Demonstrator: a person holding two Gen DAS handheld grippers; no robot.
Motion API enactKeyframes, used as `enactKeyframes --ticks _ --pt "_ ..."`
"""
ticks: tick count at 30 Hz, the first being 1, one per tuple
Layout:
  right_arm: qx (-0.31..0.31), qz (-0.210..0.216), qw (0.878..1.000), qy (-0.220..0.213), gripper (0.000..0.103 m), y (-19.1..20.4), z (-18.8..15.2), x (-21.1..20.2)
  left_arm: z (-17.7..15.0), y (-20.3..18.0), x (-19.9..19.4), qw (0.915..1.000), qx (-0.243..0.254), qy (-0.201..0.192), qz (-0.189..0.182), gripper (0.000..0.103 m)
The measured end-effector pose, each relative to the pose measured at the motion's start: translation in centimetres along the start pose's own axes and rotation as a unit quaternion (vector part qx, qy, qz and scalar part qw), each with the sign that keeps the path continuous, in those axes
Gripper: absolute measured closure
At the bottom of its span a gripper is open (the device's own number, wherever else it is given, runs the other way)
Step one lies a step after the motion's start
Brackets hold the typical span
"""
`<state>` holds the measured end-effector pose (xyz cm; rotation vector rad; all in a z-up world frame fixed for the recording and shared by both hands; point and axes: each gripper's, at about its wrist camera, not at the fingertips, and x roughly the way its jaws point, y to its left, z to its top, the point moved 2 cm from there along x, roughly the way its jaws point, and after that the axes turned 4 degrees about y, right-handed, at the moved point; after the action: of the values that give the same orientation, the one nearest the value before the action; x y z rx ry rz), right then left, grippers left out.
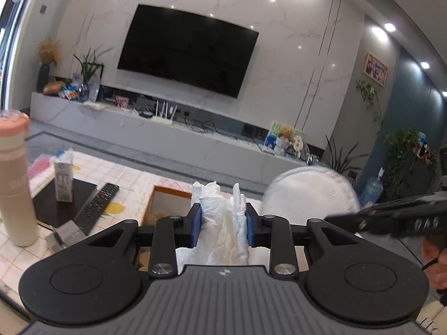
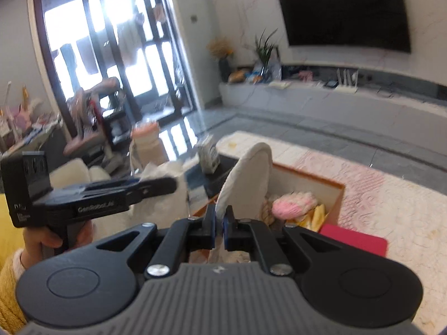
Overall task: Organize soft objects
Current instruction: 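Carry the white bag and terry pad over the cardboard box with both tools, then open both tools to drop the bag and pad into the box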
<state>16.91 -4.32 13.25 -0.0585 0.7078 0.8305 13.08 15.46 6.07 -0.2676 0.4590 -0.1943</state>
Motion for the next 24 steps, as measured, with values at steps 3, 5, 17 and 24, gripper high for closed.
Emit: enactKeyframes --ticks 3,5,17,24 --pt "-0.017 0.014 0.999 0.044 0.101 -0.8 0.0 3.4 -0.8 0.7 1.6 0.9997 -0.008 0.022 0.000 0.068" --pt "-0.010 0.027 0.998 0.059 0.101 -1.7 -0.5 4.9 -1.1 0.9 2.4 0.9996 -0.009 0.027 0.004 0.068" --pt "-0.003 0.062 0.994 0.091 0.101 -6.2 -1.9 11.1 -3.2 1.7 5.2 0.9961 0.008 0.087 0.001 0.068" --pt "-0.009 0.057 0.990 0.132 0.100 -7.0 -3.2 13.5 -4.4 1.0 6.4 0.9923 0.026 0.120 0.014 0.067"
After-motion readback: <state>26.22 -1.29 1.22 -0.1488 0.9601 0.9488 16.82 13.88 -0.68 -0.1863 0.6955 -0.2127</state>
